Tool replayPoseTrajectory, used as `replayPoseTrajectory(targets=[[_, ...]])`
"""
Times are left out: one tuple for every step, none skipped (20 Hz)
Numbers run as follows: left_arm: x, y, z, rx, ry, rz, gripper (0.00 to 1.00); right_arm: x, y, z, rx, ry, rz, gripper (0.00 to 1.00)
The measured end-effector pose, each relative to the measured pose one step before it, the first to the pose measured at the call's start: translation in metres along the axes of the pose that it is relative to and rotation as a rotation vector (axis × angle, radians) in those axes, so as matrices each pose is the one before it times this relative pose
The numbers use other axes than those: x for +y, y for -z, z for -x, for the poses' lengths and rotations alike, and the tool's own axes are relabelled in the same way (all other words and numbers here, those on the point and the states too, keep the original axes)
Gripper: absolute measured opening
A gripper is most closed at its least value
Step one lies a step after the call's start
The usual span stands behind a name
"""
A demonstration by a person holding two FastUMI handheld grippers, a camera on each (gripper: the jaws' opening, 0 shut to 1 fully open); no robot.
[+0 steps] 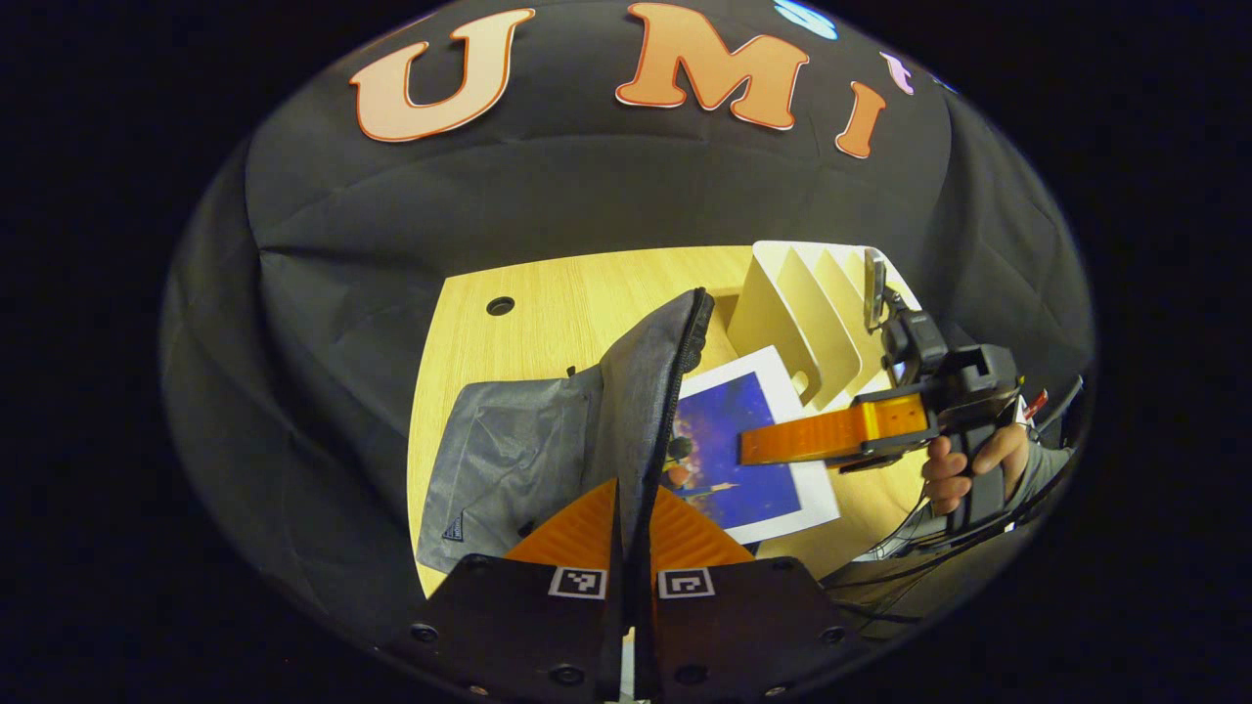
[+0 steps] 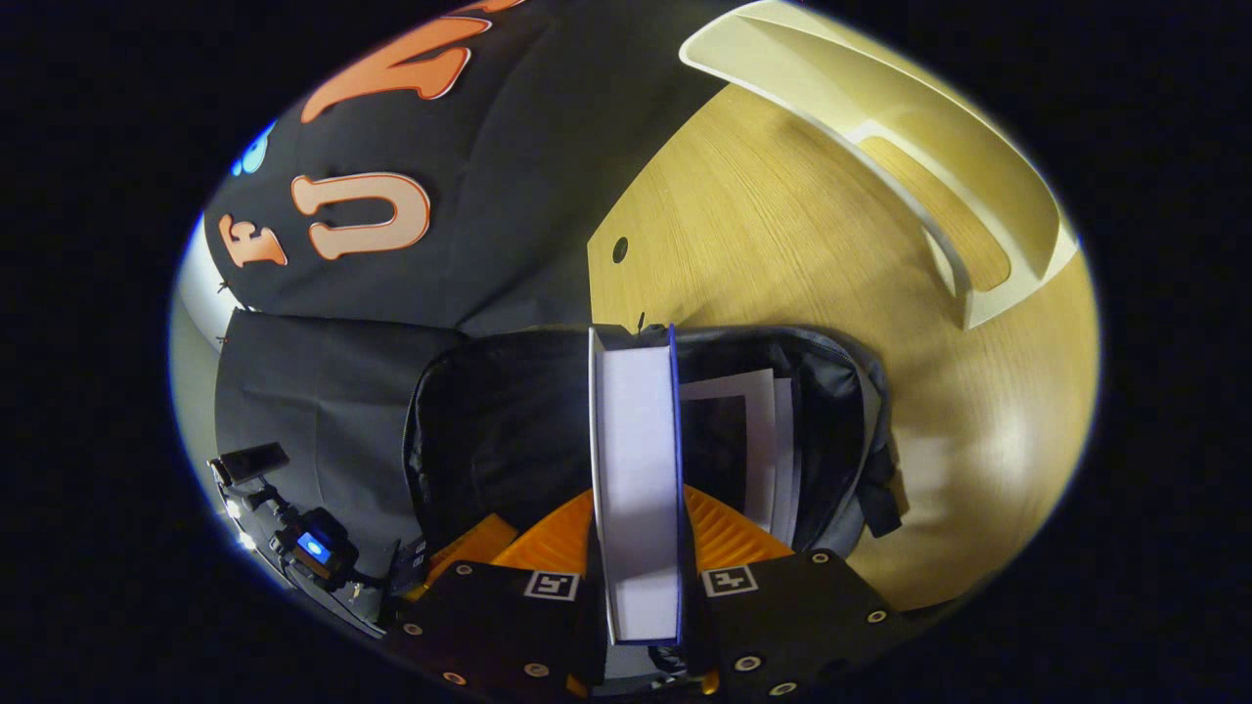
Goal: Open the schoolbag, grab two books from the bookshelf and put them into the schoolbag.
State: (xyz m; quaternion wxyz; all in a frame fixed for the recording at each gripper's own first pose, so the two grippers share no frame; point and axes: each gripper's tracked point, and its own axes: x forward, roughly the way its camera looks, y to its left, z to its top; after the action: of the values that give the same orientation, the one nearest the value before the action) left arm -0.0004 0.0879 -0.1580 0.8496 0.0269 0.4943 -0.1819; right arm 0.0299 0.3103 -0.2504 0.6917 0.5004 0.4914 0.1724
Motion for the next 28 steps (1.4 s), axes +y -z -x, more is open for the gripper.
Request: replayPoseTrajectory(targets=[[-0.00607, -0.00125, 0.00234, -0.00348, 0.00267, 0.00179, 0.05, -0.00035, 0.00316, -0.00662, -0.00453, -0.00798, -0.01451, 0.31], [-0.00634, -0.00322, 0.00148, -0.00318, 0.0022, 0.00362, 0.05, 0.0006, 0.00178, -0.00599, -0.00615, -0.00598, -0.00684, 0.31], [-0.00614, -0.00273, 0.00181, -0.00397, 0.00611, 0.00206, 0.05, 0.00179, -0.00051, -0.00483, -0.01297, -0.00697, 0.00334, 0.31], [-0.00607, -0.00344, 0.00193, -0.00303, 0.00411, 0.00115, 0.05, -0.00041, -0.00068, -0.00465, -0.0104, -0.00339, 0.00376, 0.31], [-0.00484, -0.00128, 0.00345, -0.00185, 0.00394, -0.00281, 0.05, -0.00011, -0.00298, -0.00497, -0.0241, -0.00026, 0.00778, 0.31], [-0.00415, -0.00066, 0.00319, -0.001, 0.0034, -0.00168, 0.05, -0.00239, -0.00228, -0.00473, -0.01221, 0.00262, 0.00816, 0.31], [-0.00326, 0.00049, 0.0062, -0.00274, 0.00339, -0.00045, 0.05, -0.00023, -0.001, -0.00417, 0.00361, -0.00479, -0.01064, 0.31], [-0.00202, -0.00014, 0.00205, -0.00073, 0.00489, 0.00058, 0.05, -0.00022, 0.00052, -0.00296, 0.00946, -0.00145, -0.01387, 0.31], [-0.00306, 0.00057, 0.00166, -0.0008, 0.00623, -0.00323, 0.05, 0.00042, 0.00117, -0.00112, -0.00049, -0.00176, -0.00475, 0.31], [-0.00161, 0.00393, -0.00399, 0.00126, 0.00386, -0.0031, 0.05, -0.00171, 0.00085, -0.00019, 0.00452, 0.00584, -0.00452, 0.31], [-0.00335, 0.00463, -0.00525, 0.00308, 0.00735, -0.00258, 0.05, -0.00024, 0.00039, -0.00025, 0.00773, 0.0058, -0.00118, 0.31], [-0.00326, 0.00269, -0.00393, 0.00268, 0.00759, -0.00479, 0.05, -0.00398, 0.00146, 0.00059, 0.01606, 0.0179, -0.00641, 0.22], [-0.00227, 0.00524, -0.00571, 0.00148, 0.00697, -0.00638, 0.05, -0.00902, 0.00348, -0.00505, 0.02511, 0.0449, -0.00825, 0.35], [-0.00204, 0.0068, -0.00692, 0.00492, 0.0031, -0.00859, 0.05, -0.01309, 0.00357, -0.00293, 0.02876, 0.05164, -0.0027, 0.39], [-0.00313, 0.00806, -0.0084, 0.00618, 0.00594, -0.00343, 0.05, -0.01338, 0.00239, -0.00472, 0.01925, 0.04534, 0.00306, 0.49], [-0.00614, 0.01067, -0.01243, 0.00421, 0.00973, 0.00018, 0.05, -0.00966, 0.00135, 0.00191, 0.01028, 0.03619, 0.01335, 0.53], [-0.00283, 0.0106, -0.01789, 0.00157, 0.00894, 0.00321, 0.05, -0.00632, 0.00298, 0.00182, -0.00137, 0.02178, 0.01892, 0.6], [-0.00058, 0.00758, -0.01359, 0.00185, 0.00707, 0.00361, 0.05, -0.00598, 0.0003, 0.00304, -0.00059, 0.02273, 0.0126, 0.65], [-0.0011, 0.00717, -0.01547, 0.00136, 0.00602, 0.00397, 0.05, -0.00126, 0.00113, 0.00767, 0.00007, 0.02032, 0.0051, 0.6], [0.0015, 0.00441, -0.00772, 0.00245, 0.00755, 0.00332, 0.05, -0.00279, -0.00238, 0.00582, -0.00315, 0.00786, 0.00082, 0.82], [0.0019, 0.00209, -0.00313, 0.00101, 0.00776, 0.001, 0.05, 0.00145, -0.00194, 0.00702, -0.00657, -0.00441, 0.00005, 0.91], [0.00655, 0.00464, -0.00125, 0.00968, 0.01597, -0.00356, 0.06, -0.00107, -0.00383, 0.00733, -0.02018, 0.00341, -0.00083, 0.93], [0.00178, 0.00805, -0.00621, 0.00694, 0.01817, -0.00332, 0.06, -0.00427, -0.00527, 0.00961, -0.02637, 0.00388, 0.00024, 0.96], [0.00219, 0.0086, -0.00867, 0.0078, 0.01224, 0.00022, 0.07, -0.00206, -0.00613, 0.01011, -0.02621, 0.00612, -0.00211, 0.96], [-0.00072, 0.00785, -0.00851, 0.00635, 0.01215, 0.00028, 0.07, -0.00077, -0.00495, 0.01065, -0.02342, 0.00024, -0.00314, 0.96], [-0.00138, 0.00665, -0.01005, 0.00596, 0.0074, -0.00084, 0.07, -0.00259, -0.00637, 0.01133, -0.02146, 0.00261, -0.00385, 0.96], [-0.00118, 0.00259, -0.00685, 0.00435, 0.00707, -0.00409, 0.08, -0.00214, -0.00779, 0.0132, -0.02459, 0.00269, 0.00179, 0.96], [0.00218, 0.00286, -0.00743, -0.001, 0.00081, -0.00642, 0.11, -0.00482, -0.00657, 0.00999, -0.01514, 0.00992, 0.00653, 0.96]])
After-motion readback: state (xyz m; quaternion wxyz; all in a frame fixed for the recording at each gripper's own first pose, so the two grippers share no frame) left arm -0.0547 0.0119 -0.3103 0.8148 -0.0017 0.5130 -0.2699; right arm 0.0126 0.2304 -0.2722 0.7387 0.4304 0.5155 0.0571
